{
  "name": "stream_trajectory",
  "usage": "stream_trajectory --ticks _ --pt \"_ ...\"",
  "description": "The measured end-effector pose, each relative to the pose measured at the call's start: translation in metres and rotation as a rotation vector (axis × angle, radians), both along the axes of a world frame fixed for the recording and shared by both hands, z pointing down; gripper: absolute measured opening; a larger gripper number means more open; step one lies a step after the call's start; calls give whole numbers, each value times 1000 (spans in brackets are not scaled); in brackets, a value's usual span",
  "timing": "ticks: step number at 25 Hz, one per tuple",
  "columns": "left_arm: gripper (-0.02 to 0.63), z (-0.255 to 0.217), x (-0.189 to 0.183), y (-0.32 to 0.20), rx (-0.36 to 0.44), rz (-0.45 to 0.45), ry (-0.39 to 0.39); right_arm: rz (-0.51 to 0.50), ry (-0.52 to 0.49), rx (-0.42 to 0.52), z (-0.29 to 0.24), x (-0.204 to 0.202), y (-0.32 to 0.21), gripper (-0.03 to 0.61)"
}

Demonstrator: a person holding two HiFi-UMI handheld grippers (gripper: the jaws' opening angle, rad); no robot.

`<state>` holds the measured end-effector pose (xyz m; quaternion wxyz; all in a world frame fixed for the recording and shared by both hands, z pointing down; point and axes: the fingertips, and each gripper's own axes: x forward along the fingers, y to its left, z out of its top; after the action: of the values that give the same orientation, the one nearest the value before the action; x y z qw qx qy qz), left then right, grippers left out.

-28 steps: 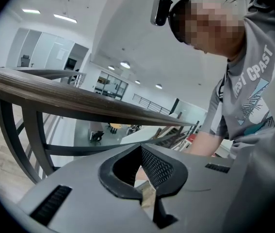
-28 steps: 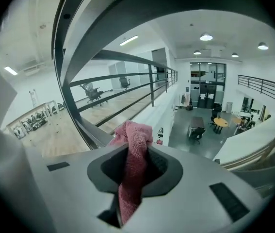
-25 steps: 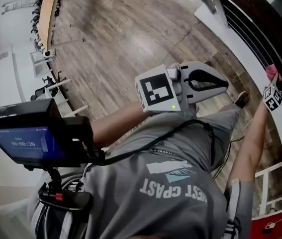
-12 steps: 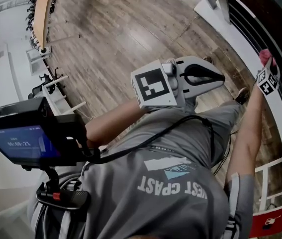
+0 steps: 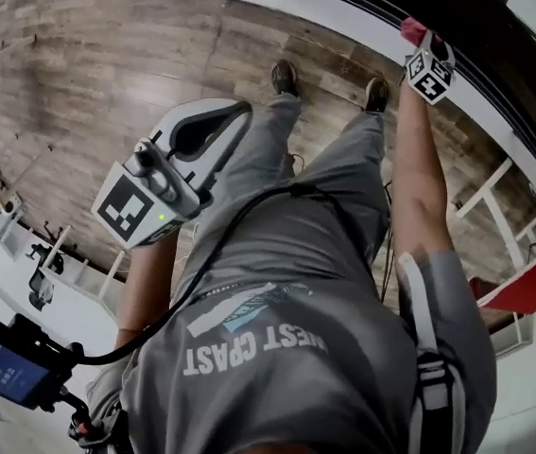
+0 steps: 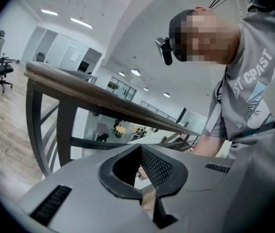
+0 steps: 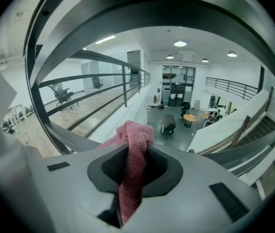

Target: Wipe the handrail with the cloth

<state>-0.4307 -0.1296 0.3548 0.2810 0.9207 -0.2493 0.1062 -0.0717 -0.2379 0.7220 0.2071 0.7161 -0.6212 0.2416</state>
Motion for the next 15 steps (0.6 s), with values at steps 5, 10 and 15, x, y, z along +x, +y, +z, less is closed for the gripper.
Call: stream_trajectory --ticks 5,10,15 --pt "3 49 22 23 -39 8 -28 -122 -71 86 35 -71 -30 47" --pt "3 57 1 28 -46 -13 -59 -364 -149 81 23 -233 -73 48" --pt "3 56 2 36 -20 -17 -49 -481 -181 52 20 -283 -77 48"
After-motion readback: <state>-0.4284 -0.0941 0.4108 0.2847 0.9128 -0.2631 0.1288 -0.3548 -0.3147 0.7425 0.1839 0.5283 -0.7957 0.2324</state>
